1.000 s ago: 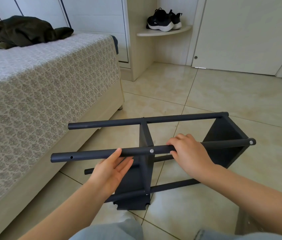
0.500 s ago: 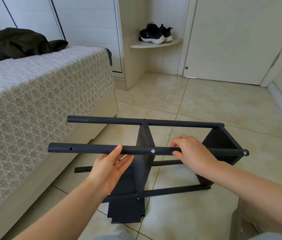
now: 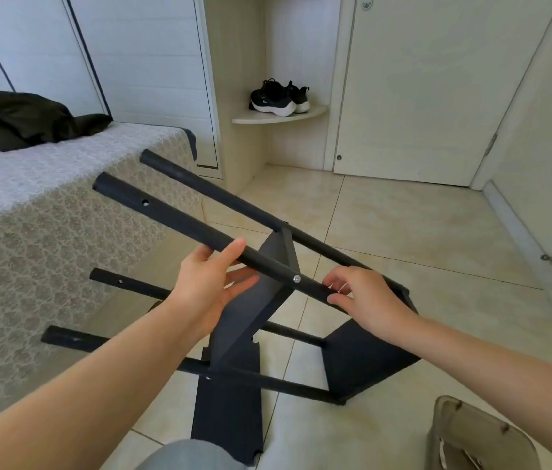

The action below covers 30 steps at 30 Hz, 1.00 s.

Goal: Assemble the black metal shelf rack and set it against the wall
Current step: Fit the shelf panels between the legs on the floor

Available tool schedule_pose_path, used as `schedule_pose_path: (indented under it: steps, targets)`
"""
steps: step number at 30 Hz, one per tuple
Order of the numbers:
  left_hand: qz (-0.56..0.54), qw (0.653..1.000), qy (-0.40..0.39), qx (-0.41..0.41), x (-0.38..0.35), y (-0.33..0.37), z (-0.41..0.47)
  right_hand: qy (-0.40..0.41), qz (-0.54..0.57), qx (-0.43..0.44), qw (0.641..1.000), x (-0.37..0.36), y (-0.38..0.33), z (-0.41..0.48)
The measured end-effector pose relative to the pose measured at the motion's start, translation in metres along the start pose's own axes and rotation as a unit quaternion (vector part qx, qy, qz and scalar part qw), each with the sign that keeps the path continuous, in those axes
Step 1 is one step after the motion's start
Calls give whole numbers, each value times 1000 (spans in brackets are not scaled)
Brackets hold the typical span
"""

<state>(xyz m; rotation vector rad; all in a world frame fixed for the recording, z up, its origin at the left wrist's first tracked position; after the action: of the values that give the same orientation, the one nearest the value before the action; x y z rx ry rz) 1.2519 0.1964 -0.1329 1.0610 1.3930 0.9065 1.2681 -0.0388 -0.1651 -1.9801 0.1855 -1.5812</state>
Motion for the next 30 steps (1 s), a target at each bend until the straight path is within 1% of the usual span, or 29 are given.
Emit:
schedule_pose_path:
  steps: [7, 14, 16, 22, 26, 30]
  targets:
    - [88, 994, -46, -44, -47, 22, 4, 18, 83, -32, 996, 9, 18, -16]
    - [142, 984, -81, -68, -82, 22, 3, 4, 159, -52, 986, 0, 33, -37]
    - [148, 984, -78, -67, -89, 17, 1, -4, 175, -60, 983, -3, 35, -43]
    - [152, 983, -78, -72, -108, 6, -7, -4, 200, -86, 976, -2, 35, -63]
    - [142, 983, -89, -69, -119, -3, -13, -22, 198, -104, 974, 5, 30, -78]
    - [153, 980, -103, -73, -130, -11, -16, 14, 192, -62, 979, 25, 19, -92]
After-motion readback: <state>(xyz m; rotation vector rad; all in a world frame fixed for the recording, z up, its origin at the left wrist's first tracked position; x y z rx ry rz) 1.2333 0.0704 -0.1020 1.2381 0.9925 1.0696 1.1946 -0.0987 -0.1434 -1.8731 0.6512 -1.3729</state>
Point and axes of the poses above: each hand's wrist, its own z-axis towards the middle knuckle, its own x-axis out of the back of the hand, y = z × x, the point moved 1 cm from there along z, towards the middle knuckle, and after that the axes turned 13 degrees about -y, right-handed, at the moved point
